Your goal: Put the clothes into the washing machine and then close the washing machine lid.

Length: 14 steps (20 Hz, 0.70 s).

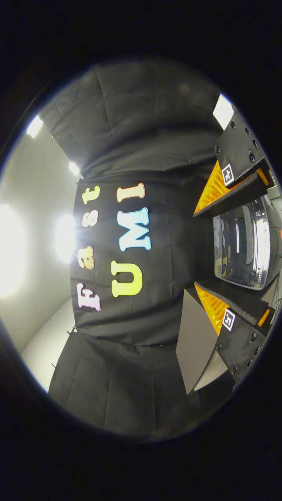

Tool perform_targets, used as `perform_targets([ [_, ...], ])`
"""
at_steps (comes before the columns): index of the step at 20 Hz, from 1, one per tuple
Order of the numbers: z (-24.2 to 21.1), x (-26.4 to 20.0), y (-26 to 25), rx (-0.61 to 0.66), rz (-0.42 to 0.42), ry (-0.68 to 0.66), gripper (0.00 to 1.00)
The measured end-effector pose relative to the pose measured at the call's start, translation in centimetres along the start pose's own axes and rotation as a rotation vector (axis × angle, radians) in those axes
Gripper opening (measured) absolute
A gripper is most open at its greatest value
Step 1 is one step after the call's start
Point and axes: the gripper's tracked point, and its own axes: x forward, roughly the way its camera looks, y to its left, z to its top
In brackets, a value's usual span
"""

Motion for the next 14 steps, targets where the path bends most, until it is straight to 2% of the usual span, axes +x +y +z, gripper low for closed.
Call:
perform_targets([
  [5,0.0,-3.2,-0.3,0.002,0.004,-0.004,0.98],
  [14,0.8,-5.9,0.9,-0.01,0.038,-0.028,0.98],
])
